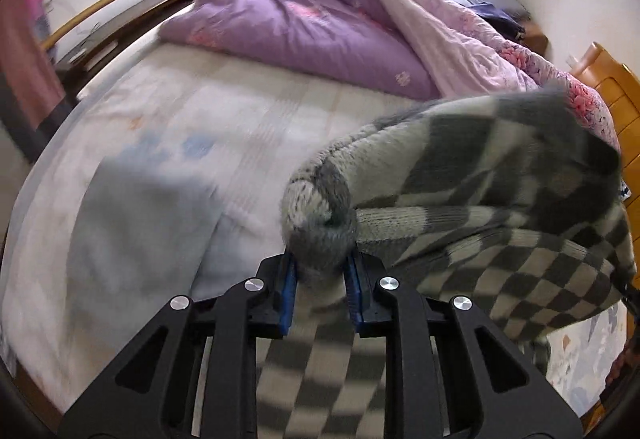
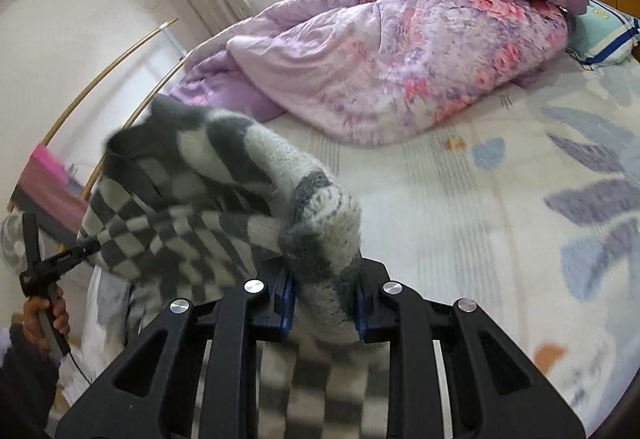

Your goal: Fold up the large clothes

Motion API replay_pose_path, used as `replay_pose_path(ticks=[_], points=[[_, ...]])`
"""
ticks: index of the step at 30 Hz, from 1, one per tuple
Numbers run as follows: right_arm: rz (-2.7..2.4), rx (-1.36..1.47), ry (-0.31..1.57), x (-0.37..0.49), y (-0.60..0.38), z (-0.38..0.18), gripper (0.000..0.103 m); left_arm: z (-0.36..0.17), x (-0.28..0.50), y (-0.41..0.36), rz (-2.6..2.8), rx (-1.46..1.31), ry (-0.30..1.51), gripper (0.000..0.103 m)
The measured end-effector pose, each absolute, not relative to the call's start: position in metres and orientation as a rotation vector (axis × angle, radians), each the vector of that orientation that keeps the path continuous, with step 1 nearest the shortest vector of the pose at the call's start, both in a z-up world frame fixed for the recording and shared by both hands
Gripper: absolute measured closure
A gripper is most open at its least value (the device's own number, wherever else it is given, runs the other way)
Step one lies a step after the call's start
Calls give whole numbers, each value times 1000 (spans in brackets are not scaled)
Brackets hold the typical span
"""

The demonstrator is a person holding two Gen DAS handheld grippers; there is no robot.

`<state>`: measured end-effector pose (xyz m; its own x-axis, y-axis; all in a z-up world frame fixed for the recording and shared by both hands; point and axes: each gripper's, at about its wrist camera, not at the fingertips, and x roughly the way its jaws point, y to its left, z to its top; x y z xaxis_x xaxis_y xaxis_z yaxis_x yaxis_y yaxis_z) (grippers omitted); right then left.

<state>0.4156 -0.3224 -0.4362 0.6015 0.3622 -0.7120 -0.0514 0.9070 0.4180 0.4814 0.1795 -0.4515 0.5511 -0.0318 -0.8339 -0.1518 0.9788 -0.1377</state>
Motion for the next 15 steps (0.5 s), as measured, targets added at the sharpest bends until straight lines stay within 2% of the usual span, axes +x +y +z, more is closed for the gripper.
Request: replay_pose_path(ticks=[4, 9, 13, 15], points=[[228, 360, 947, 350, -320, -446, 78, -483, 412, 204, 96, -267, 1088, 85], [98, 437, 1065, 281, -319, -495, 60, -546, 351, 233, 108, -306, 1250, 87], [-80, 496, 1155, 231, -315, -528, 54, -579, 310, 260, 144, -401, 1360, 86], [-125, 613, 1123, 206, -317, -531, 42, -575, 296, 268, 109, -488, 1335, 86]])
